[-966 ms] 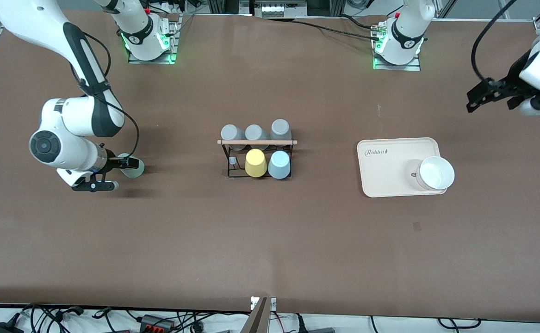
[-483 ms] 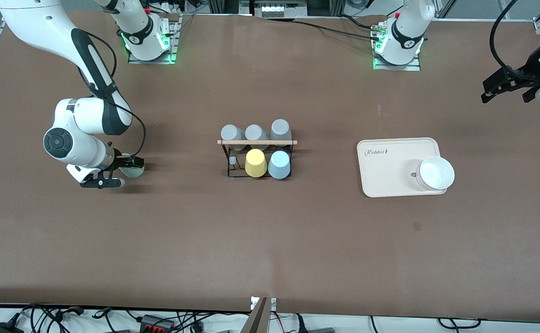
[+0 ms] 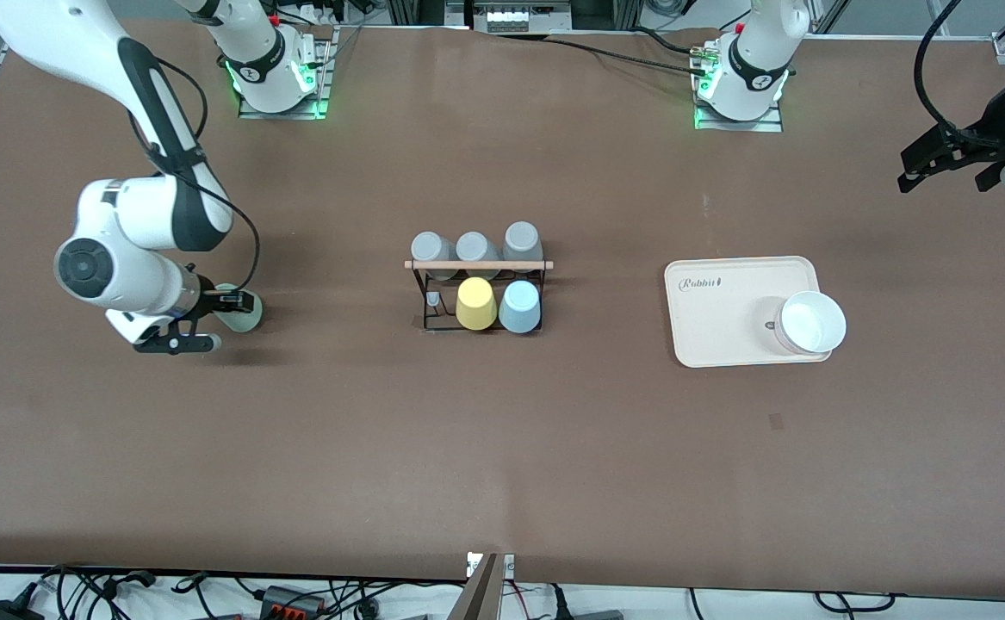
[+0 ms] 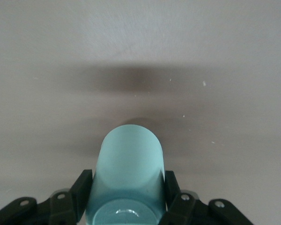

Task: Hang scattered cups on rack with three cups
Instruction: 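Lower the right gripper over the mint-green cup and grasp it, then carry the mint-green cup with the right gripper to the rack, then lower the mint-green cup onto the rack peg beside the yellow cup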

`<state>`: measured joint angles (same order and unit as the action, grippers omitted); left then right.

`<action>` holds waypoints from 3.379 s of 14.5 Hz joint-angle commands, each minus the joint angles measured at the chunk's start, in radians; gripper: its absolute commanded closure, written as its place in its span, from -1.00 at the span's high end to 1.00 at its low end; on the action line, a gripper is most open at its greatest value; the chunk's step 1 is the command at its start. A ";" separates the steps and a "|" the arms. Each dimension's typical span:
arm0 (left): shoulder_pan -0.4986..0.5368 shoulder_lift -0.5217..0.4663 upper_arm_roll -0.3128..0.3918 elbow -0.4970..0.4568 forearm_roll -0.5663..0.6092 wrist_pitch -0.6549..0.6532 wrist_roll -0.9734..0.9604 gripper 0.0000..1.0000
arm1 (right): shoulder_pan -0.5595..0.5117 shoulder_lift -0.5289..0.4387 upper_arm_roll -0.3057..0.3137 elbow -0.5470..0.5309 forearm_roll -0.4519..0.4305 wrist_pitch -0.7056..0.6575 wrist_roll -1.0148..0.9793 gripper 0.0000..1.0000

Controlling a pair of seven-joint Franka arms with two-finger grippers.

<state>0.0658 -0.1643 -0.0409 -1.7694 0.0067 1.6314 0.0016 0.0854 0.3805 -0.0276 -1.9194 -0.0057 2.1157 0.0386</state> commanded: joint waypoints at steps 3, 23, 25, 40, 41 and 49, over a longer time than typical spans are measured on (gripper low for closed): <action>0.003 -0.011 0.001 0.047 -0.016 -0.030 0.014 1.00 | 0.080 0.001 0.047 0.232 0.033 -0.177 0.020 -0.59; 0.000 0.023 -0.014 0.053 -0.007 -0.033 0.021 1.00 | 0.485 0.216 0.052 0.594 0.075 -0.257 0.710 -0.58; -0.001 0.023 -0.014 0.053 -0.007 -0.034 0.015 1.00 | 0.485 0.228 0.052 0.594 0.076 -0.257 0.708 -0.58; 0.000 0.025 -0.013 0.051 -0.010 -0.036 0.020 1.00 | 0.470 0.311 0.051 0.596 0.112 -0.241 0.707 -0.57; 0.000 0.026 -0.013 0.053 -0.010 -0.035 0.015 1.00 | 0.468 0.311 0.051 0.596 0.124 -0.241 0.707 -0.57; 0.000 0.026 -0.013 0.053 -0.013 -0.034 0.015 1.00 | 0.464 0.325 0.049 0.596 0.159 -0.237 0.705 -0.58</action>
<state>0.0650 -0.1437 -0.0536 -1.7336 0.0067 1.6103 0.0036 0.5499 0.6788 0.0215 -1.3577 0.1381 1.8884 0.7335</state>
